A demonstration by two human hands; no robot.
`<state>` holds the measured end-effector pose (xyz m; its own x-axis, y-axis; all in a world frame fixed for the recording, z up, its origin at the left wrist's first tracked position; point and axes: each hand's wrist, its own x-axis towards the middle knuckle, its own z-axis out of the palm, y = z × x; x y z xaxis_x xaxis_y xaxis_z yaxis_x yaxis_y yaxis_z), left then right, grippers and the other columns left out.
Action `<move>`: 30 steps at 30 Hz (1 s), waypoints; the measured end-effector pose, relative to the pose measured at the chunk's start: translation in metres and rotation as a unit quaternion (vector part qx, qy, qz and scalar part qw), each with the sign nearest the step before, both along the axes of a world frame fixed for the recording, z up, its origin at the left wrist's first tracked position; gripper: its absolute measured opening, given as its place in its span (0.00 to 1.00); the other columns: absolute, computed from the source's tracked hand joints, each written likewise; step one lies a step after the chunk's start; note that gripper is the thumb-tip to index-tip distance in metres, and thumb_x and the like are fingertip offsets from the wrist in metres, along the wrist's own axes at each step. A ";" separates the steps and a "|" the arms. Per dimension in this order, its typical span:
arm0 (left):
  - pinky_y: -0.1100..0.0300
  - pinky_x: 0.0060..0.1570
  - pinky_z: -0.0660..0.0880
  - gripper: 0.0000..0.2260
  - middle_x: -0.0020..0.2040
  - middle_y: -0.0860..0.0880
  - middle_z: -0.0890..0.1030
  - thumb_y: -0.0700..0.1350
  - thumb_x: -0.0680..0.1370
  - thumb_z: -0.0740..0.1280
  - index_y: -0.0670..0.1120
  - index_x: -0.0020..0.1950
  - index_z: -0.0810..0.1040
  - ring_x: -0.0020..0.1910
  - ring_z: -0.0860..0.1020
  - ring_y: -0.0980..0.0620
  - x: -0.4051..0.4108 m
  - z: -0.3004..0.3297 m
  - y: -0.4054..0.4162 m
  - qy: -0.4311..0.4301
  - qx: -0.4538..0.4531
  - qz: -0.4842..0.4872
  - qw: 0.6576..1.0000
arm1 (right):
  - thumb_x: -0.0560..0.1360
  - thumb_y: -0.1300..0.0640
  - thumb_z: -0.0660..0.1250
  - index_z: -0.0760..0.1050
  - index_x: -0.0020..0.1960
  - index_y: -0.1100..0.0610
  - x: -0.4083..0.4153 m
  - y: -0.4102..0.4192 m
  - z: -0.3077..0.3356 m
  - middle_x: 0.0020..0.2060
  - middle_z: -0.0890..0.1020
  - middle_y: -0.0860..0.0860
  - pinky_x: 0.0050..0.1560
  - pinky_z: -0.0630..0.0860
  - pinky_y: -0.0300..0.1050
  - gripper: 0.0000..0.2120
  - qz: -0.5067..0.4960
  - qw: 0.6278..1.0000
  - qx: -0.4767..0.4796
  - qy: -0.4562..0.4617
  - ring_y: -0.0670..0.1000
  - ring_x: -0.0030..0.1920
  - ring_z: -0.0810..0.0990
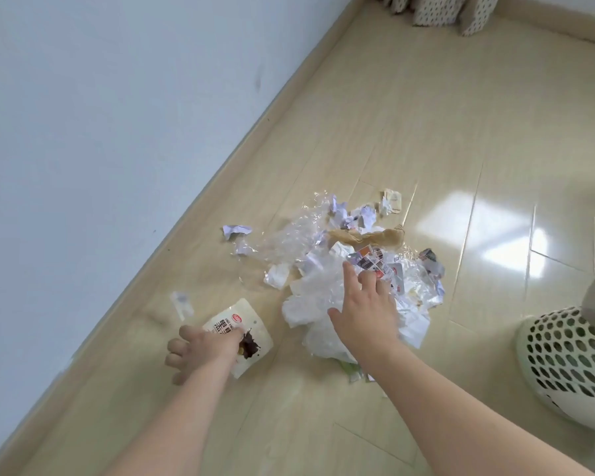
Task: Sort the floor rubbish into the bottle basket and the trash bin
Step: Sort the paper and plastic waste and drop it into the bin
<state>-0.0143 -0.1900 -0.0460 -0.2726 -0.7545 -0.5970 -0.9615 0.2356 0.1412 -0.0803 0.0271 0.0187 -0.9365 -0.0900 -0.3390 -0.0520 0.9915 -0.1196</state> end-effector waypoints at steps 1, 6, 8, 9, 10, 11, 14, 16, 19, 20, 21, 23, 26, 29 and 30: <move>0.45 0.62 0.68 0.44 0.65 0.42 0.62 0.62 0.60 0.75 0.46 0.67 0.59 0.65 0.60 0.42 0.004 -0.008 -0.001 -0.001 0.000 0.012 1.000 | 0.78 0.47 0.61 0.44 0.79 0.52 -0.002 0.000 -0.003 0.65 0.66 0.54 0.65 0.64 0.49 0.37 0.004 1.000 -0.001 0.011 0.58 0.65 0.65; 0.44 0.56 0.72 0.41 0.67 0.44 0.54 0.62 0.63 0.75 0.54 0.68 0.57 0.65 0.59 0.38 0.015 -0.021 -0.001 0.019 0.031 -0.021 0.999 | 0.78 0.47 0.61 0.39 0.79 0.47 -0.012 -0.001 -0.010 0.68 0.60 0.54 0.68 0.58 0.50 0.39 0.034 0.999 0.009 0.038 0.58 0.67 0.61; 0.47 0.55 0.74 0.36 0.68 0.45 0.54 0.62 0.65 0.76 0.52 0.66 0.63 0.65 0.60 0.38 0.018 -0.022 0.001 0.023 0.019 -0.082 0.996 | 0.77 0.51 0.63 0.51 0.78 0.46 -0.016 -0.002 -0.014 0.71 0.57 0.55 0.68 0.56 0.52 0.34 0.089 0.994 0.017 0.058 0.59 0.70 0.58; 0.48 0.55 0.74 0.35 0.67 0.46 0.55 0.62 0.65 0.76 0.52 0.64 0.65 0.65 0.61 0.39 0.019 -0.023 0.002 0.026 0.010 -0.114 0.993 | 0.76 0.54 0.64 0.63 0.74 0.49 -0.018 -0.003 -0.016 0.71 0.59 0.55 0.67 0.58 0.53 0.27 0.123 0.989 0.025 0.073 0.60 0.70 0.59; 0.50 0.54 0.74 0.33 0.66 0.46 0.56 0.61 0.66 0.76 0.51 0.64 0.66 0.64 0.62 0.39 0.020 -0.023 0.003 0.030 0.003 -0.138 0.990 | 0.75 0.57 0.64 0.72 0.66 0.51 -0.021 -0.004 -0.017 0.70 0.63 0.55 0.66 0.60 0.52 0.20 0.146 0.986 0.034 0.079 0.60 0.69 0.61; 0.51 0.54 0.73 0.31 0.64 0.47 0.57 0.58 0.67 0.76 0.51 0.63 0.67 0.63 0.63 0.40 0.020 -0.024 0.003 0.037 0.001 -0.153 0.988 | 0.75 0.59 0.63 0.76 0.60 0.53 -0.023 -0.006 -0.019 0.68 0.67 0.54 0.64 0.61 0.52 0.15 0.154 0.984 0.039 0.078 0.60 0.67 0.64; 0.52 0.51 0.74 0.15 0.57 0.49 0.61 0.49 0.73 0.70 0.49 0.55 0.69 0.56 0.68 0.44 0.020 -0.023 0.002 0.071 -0.007 -0.198 0.977 | 0.77 0.58 0.58 0.77 0.55 0.54 -0.028 -0.010 -0.018 0.60 0.72 0.52 0.59 0.63 0.48 0.11 0.141 0.987 0.029 0.070 0.57 0.60 0.68; 0.53 0.50 0.74 0.06 0.54 0.49 0.66 0.46 0.75 0.68 0.48 0.47 0.71 0.51 0.72 0.45 0.020 -0.024 -0.002 0.095 0.019 -0.233 0.968 | 0.80 0.55 0.56 0.75 0.55 0.55 -0.029 -0.010 -0.015 0.57 0.72 0.51 0.58 0.65 0.47 0.11 0.146 0.986 0.016 0.076 0.56 0.57 0.70; 0.57 0.41 0.73 0.06 0.48 0.49 0.75 0.45 0.78 0.67 0.48 0.42 0.73 0.44 0.77 0.50 0.022 -0.020 -0.009 0.106 0.099 -0.264 0.954 | 0.80 0.54 0.59 0.76 0.48 0.57 -0.024 -0.008 -0.005 0.48 0.75 0.52 0.54 0.69 0.49 0.10 0.164 0.983 -0.001 0.084 0.57 0.50 0.74; 0.58 0.39 0.71 0.06 0.46 0.49 0.77 0.45 0.77 0.68 0.47 0.42 0.73 0.42 0.77 0.51 0.023 -0.016 -0.010 0.107 0.126 -0.262 0.951 | 0.78 0.54 0.63 0.76 0.43 0.57 -0.021 -0.006 0.000 0.43 0.76 0.52 0.50 0.70 0.51 0.09 0.161 0.981 -0.011 0.107 0.58 0.45 0.75; 0.58 0.37 0.69 0.06 0.43 0.49 0.79 0.44 0.77 0.68 0.46 0.42 0.73 0.40 0.76 0.51 0.023 -0.009 -0.011 0.112 0.145 -0.260 0.948 | 0.77 0.55 0.66 0.76 0.40 0.57 -0.018 -0.004 0.006 0.39 0.76 0.52 0.47 0.71 0.51 0.09 0.151 0.980 -0.019 0.129 0.58 0.42 0.76; 0.58 0.35 0.68 0.06 0.39 0.49 0.79 0.44 0.77 0.67 0.46 0.41 0.73 0.37 0.76 0.50 0.025 0.009 -0.014 0.124 0.147 -0.264 0.945 | 0.78 0.55 0.64 0.76 0.41 0.57 -0.013 0.001 0.022 0.40 0.76 0.52 0.48 0.70 0.51 0.10 0.127 0.981 -0.034 0.140 0.58 0.43 0.75; 0.57 0.34 0.66 0.07 0.37 0.49 0.78 0.45 0.77 0.65 0.48 0.40 0.70 0.36 0.77 0.48 0.024 0.041 -0.019 0.152 0.126 -0.270 0.943 | 0.80 0.55 0.62 0.79 0.46 0.57 -0.010 0.011 0.052 0.46 0.77 0.51 0.52 0.68 0.49 0.09 0.093 0.981 -0.075 0.150 0.58 0.50 0.74; 0.57 0.35 0.66 0.06 0.42 0.50 0.76 0.45 0.79 0.63 0.50 0.42 0.71 0.39 0.74 0.49 0.021 0.077 -0.017 0.165 0.122 -0.310 0.928 | 0.77 0.61 0.64 0.82 0.47 0.57 -0.007 0.019 0.088 0.53 0.75 0.52 0.51 0.62 0.42 0.08 0.048 0.979 -0.109 0.165 0.58 0.55 0.72; 0.57 0.36 0.67 0.06 0.45 0.50 0.77 0.44 0.79 0.63 0.51 0.42 0.72 0.42 0.75 0.49 0.020 0.090 -0.016 0.175 0.119 -0.316 0.925 | 0.78 0.62 0.63 0.82 0.49 0.58 -0.005 0.022 0.100 0.53 0.75 0.53 0.50 0.63 0.40 0.09 0.026 0.978 -0.133 0.156 0.57 0.55 0.73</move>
